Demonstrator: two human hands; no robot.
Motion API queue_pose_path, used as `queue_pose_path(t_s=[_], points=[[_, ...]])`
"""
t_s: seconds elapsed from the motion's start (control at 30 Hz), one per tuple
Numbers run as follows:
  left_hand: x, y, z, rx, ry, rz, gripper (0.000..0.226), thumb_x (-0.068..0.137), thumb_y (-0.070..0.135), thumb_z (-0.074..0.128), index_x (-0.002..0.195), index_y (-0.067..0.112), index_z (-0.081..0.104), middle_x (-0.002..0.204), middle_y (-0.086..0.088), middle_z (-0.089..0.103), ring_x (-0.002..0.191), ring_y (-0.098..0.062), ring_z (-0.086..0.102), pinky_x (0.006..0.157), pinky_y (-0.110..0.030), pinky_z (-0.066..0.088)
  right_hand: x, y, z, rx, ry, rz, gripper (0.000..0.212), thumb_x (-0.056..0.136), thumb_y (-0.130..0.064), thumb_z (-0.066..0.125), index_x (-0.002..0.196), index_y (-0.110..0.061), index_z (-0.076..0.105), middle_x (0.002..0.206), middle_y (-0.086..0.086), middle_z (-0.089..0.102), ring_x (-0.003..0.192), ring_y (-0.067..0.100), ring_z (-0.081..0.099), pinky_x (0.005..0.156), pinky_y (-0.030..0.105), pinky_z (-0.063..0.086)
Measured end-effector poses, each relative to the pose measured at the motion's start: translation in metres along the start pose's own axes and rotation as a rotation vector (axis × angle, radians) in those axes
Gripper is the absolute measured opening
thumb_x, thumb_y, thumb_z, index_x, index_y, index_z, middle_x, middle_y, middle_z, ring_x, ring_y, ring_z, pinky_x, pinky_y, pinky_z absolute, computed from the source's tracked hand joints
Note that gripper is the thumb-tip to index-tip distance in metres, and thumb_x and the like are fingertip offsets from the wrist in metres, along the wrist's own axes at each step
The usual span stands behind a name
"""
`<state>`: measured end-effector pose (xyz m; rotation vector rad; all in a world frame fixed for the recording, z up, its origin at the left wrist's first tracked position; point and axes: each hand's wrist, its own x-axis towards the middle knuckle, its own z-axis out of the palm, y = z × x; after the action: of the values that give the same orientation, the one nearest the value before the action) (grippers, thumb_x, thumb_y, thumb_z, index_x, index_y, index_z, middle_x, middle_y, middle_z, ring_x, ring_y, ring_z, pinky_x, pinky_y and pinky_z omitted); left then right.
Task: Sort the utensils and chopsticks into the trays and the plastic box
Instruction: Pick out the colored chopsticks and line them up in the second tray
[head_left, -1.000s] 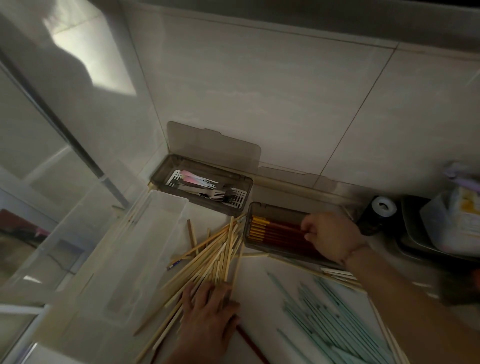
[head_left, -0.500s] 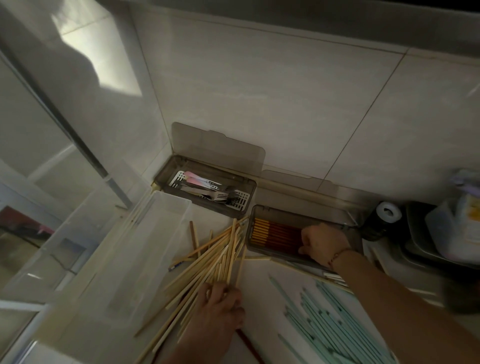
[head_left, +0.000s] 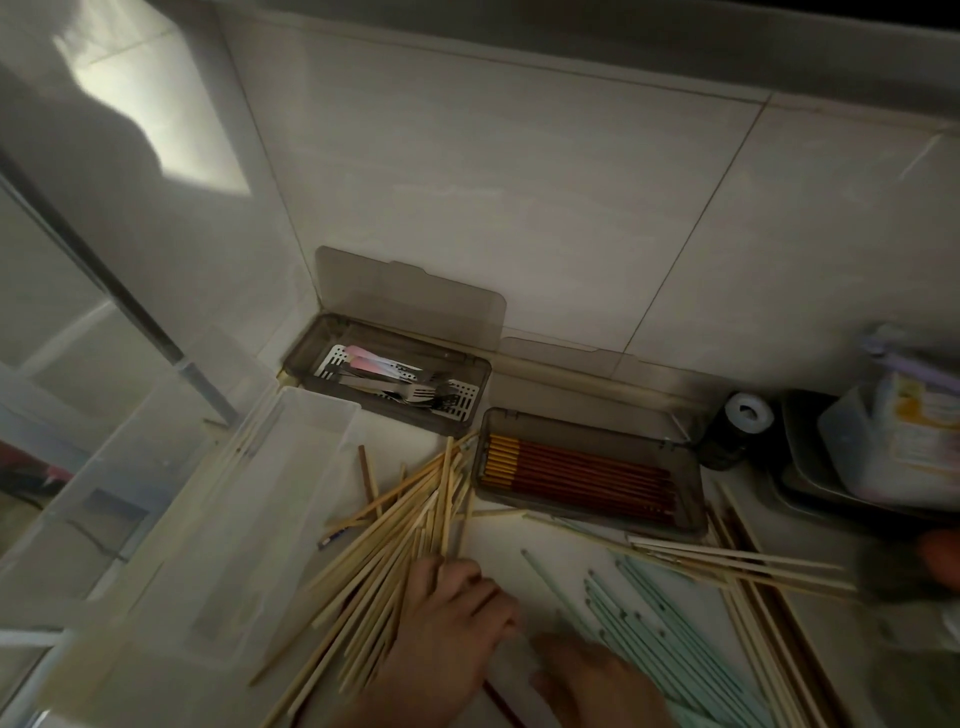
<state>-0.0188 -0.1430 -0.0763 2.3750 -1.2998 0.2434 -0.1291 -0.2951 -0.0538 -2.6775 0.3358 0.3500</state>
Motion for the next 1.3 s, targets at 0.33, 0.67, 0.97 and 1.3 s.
queue_pose_path(t_s=[0.33, 0.67, 0.97, 1.3], points=[[0.033, -0.008, -0.022, -0.603, 0.178, -0.377, 0.015, 0.096, 0.035, 0.045, 0.087, 0.032, 0.057, 0.089, 0.017, 0.058, 0.090, -0.011, 0.057, 0.079, -0.029, 0.043, -0.005, 0.022, -0.032, 0.517, 0.311, 0.171, 0.038, 0.085, -0.015, 0.069, 0.083, -0.053, 0.068, 0.075, -0.049, 0.056, 0.079, -0.020, 0.057, 0.068, -0.001, 0.039], [0.026, -0.045, 0.000, -0.267, 0.023, -0.373, 0.009, 0.084, 0.023, 0.058, 0.092, 0.028, 0.058, 0.104, 0.011, 0.051, 0.102, -0.013, 0.047, 0.087, -0.032, 0.042, 0.019, 0.024, -0.038, 0.334, 0.187, -0.017, 0.027, 0.085, -0.022, 0.062, 0.096, -0.043, 0.049, 0.073, -0.020, 0.062, 0.060, 0.003, 0.059, 0.052, 0.014, 0.041], [-0.044, -0.030, -0.009, -0.045, -0.192, -0.216, 0.030, 0.067, 0.045, 0.066, 0.095, 0.037, 0.059, 0.122, 0.006, 0.050, 0.112, -0.024, 0.044, 0.090, -0.044, 0.042, -0.001, 0.001, 0.011, -0.116, 0.129, -0.194, 0.013, 0.060, -0.043, 0.064, 0.063, -0.032, 0.070, 0.080, -0.007, 0.069, 0.057, 0.011, 0.065, 0.032, 0.020, 0.042], [-0.086, -0.012, -0.015, -0.023, 0.071, -0.434, 0.054, 0.068, 0.051, 0.064, 0.114, 0.023, 0.052, 0.122, -0.010, 0.059, 0.110, -0.031, 0.052, 0.093, -0.045, 0.038, 0.003, -0.010, 0.030, -0.303, 0.090, -0.251, 0.036, 0.049, -0.055, 0.066, 0.064, -0.022, 0.064, 0.091, 0.001, 0.067, 0.077, 0.026, 0.060, 0.055, 0.035, 0.050]])
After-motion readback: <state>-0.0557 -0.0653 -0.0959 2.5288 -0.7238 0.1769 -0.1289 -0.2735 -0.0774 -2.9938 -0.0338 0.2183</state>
